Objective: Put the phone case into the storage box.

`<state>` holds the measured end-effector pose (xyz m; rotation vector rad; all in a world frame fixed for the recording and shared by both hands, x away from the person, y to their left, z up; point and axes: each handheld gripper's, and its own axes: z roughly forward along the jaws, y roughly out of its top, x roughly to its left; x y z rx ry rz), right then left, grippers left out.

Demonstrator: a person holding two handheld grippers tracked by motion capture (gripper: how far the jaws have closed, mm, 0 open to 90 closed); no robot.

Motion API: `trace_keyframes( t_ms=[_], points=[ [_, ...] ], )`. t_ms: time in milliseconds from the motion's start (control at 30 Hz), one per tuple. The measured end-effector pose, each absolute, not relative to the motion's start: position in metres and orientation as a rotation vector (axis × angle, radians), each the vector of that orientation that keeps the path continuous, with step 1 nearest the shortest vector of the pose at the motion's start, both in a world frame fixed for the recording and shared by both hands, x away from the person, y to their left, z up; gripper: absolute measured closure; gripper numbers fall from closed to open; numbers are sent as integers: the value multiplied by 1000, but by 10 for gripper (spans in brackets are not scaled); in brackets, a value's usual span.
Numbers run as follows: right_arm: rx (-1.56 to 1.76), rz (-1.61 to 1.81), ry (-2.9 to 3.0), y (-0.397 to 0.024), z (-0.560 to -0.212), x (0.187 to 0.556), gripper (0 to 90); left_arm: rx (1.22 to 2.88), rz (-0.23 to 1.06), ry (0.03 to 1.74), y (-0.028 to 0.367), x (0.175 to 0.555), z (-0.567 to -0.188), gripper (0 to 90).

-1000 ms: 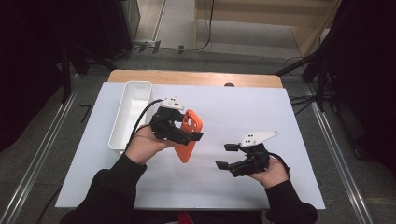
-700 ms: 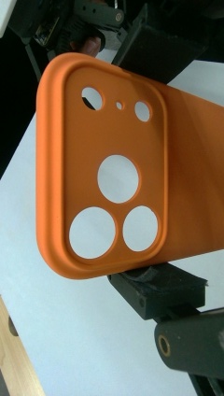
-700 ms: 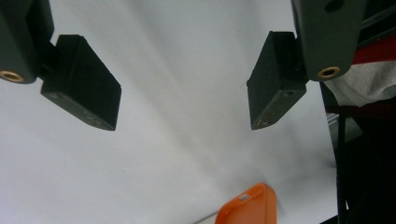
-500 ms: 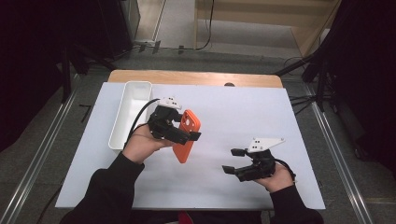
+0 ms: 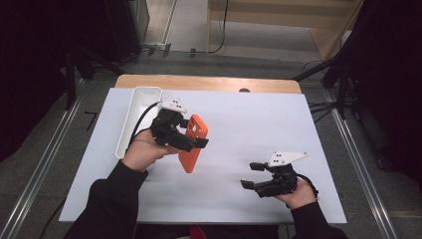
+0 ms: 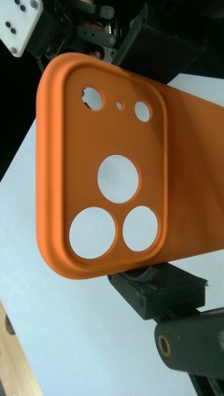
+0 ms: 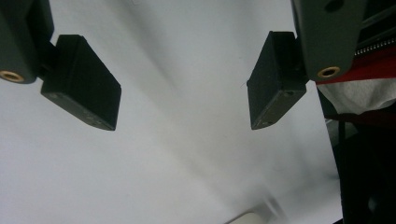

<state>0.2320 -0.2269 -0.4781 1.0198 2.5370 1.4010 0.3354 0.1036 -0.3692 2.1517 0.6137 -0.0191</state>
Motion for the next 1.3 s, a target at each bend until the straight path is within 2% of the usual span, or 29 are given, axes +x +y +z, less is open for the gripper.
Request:
trace_keyframes(
  t_ms=[1300],
  points=[
    [998,1407,2557,-228,-479,233,247,2120,13,698,161,343,-337,158]
  ],
)
